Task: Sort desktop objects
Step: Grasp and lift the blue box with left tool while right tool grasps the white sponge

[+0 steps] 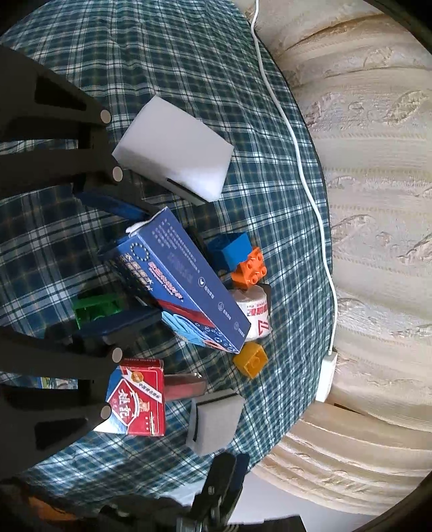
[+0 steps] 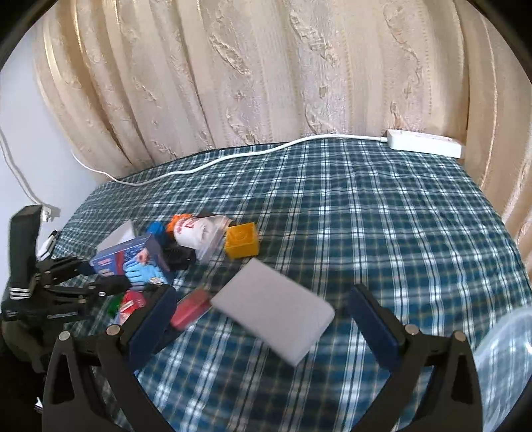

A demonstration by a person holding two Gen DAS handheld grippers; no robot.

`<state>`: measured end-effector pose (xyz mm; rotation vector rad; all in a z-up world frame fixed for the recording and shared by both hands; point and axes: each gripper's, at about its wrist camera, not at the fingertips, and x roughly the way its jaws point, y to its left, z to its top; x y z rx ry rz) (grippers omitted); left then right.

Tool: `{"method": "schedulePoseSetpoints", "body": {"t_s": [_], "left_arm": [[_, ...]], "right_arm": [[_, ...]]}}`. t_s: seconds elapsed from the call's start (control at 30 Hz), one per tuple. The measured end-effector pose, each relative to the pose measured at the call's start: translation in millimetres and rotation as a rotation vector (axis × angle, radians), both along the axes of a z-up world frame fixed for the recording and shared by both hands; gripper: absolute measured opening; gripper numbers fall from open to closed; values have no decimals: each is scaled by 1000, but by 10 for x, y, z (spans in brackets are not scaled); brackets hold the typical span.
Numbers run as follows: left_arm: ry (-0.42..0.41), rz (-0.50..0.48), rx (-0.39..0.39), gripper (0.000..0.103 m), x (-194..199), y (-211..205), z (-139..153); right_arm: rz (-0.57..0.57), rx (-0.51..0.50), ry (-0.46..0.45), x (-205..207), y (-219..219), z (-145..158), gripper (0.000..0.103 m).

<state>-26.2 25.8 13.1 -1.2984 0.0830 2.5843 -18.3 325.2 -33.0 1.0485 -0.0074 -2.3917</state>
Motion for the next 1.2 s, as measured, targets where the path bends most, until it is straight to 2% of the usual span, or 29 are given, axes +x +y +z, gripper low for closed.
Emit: {"method": "schedulePoseSetpoints", "body": {"t_s": [0.3, 0.47, 0.9, 0.97, 1.2], "left_arm": [[13, -15, 21, 50, 23, 45, 43], [3, -37, 18, 51, -13, 74, -3], [10, -63, 36, 50, -84, 154, -36], [10, -52, 51, 48, -85, 130, -32], [57, -26, 56, 40, 5, 115, 93]], "right_arm": [[72, 43, -36, -131, -36, -183, 101], [111, 101, -46, -47, -90, -260, 82], [126, 168, -47, -72, -171, -341, 82], [120, 170, -45, -55, -170, -328, 77], [85, 106, -42, 108, -81, -227, 73]]}}
